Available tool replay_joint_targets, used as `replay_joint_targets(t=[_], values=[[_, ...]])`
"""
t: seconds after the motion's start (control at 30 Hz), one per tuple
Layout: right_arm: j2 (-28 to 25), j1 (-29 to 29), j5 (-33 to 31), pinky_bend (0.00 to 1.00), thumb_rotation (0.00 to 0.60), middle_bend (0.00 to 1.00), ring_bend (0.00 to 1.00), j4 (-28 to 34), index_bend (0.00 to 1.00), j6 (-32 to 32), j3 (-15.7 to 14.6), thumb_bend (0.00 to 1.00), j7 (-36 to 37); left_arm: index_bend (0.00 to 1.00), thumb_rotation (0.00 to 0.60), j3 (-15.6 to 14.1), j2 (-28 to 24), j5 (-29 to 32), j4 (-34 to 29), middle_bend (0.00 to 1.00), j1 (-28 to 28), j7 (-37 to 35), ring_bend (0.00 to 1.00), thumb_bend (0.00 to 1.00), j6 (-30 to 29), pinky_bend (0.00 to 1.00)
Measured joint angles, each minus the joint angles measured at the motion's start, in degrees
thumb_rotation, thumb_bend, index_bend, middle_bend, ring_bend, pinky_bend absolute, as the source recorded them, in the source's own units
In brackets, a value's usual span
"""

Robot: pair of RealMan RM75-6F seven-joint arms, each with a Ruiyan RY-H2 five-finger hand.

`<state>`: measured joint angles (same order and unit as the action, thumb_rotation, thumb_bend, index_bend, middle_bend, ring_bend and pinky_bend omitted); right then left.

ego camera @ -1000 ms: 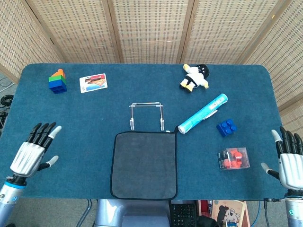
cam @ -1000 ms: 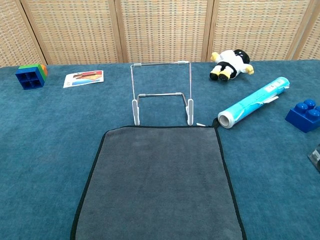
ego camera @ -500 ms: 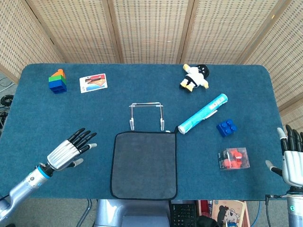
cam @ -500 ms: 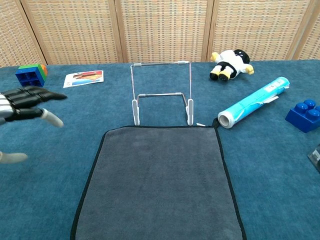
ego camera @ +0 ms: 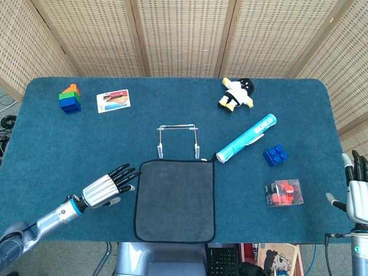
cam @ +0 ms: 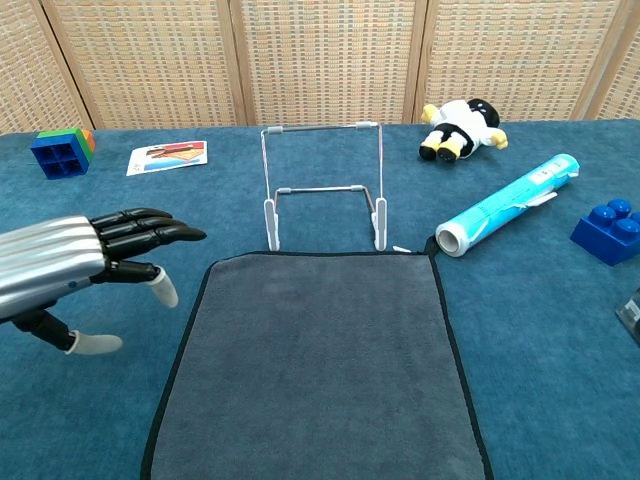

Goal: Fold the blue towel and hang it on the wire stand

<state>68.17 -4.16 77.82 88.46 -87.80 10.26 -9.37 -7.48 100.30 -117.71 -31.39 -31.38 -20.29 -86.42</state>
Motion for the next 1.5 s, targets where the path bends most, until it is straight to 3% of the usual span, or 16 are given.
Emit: replay_joint_targets(t=[0.63,1.5], values=[[-0.75,0.27,-0.72,0.00,0.600,0.00,0.00,0.11,0.00,-0.06,0.38,0.00,1.90,0.43,0.600,-3.68,8.13,1.65,11.84,0.00,-1.54,-2.83,0.00,0.24,-2.10,0.04],[-1.64,0.76,-0.57,0.00,0.600,0.00,0.00,0.64,0.00,-0.82,0.46,0.00,3.45,0.45,0.600,-5.90,12.75,4.95,15.30,0.00,-2.90,-0.99,0.00,0.27,-1.37,0.04]])
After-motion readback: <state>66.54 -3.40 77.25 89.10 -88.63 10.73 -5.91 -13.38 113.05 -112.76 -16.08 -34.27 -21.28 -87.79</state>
